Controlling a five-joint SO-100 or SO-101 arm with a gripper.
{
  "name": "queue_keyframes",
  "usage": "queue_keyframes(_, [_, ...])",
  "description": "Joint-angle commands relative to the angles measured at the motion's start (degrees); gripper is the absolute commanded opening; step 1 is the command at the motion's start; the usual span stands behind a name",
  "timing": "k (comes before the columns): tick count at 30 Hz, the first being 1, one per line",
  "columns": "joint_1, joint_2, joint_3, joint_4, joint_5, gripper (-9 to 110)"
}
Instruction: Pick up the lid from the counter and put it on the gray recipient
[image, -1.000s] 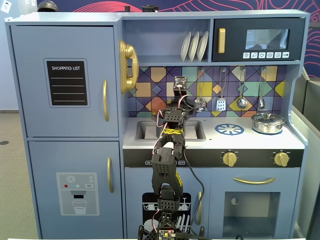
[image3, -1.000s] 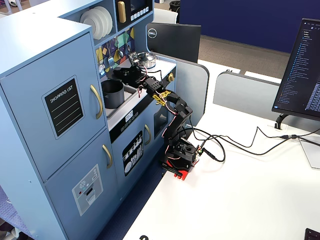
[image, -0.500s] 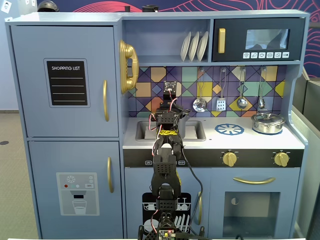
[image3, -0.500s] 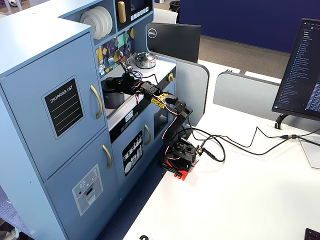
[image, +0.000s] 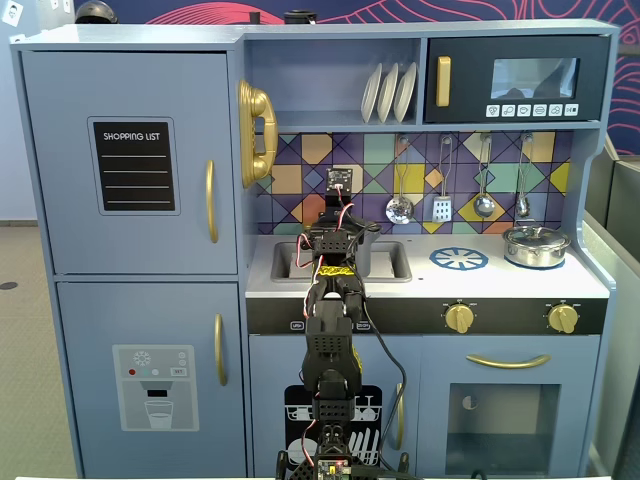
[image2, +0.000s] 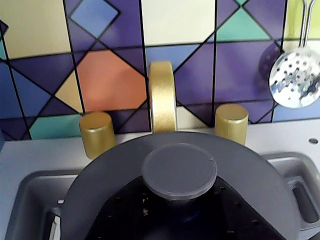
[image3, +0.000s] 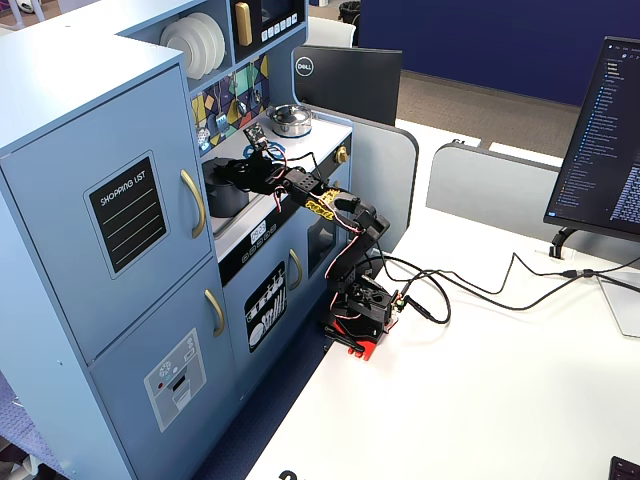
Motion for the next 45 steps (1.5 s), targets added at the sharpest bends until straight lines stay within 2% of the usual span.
queue_keyframes(1, [0.8,4.1,-0.2,0.3,-1.0,0])
queue_keyframes(6, [0.4,5.4,1.1,1.2,-1.1,0])
queue_keyframes(13, [1.0,7.6,2.6,3.6,-0.4,26])
queue_keyframes(17, [1.2,13.3,3.0,10.3,-0.7,30])
queue_keyframes(23, [0.4,30.4,2.0,31.7,-1.6,24])
queue_keyframes(27, [-0.1,42.8,4.5,52.0,1.5,9])
queue_keyframes(30, [-0.5,49.4,11.0,59.3,2.0,0])
queue_keyframes(34, [0.1,52.9,23.0,60.0,5.1,0])
queue_keyframes(39, [-0.9,55.5,40.8,51.8,10.4,0])
queue_keyframes(45, [-1.9,57.6,56.1,49.5,9.9,0])
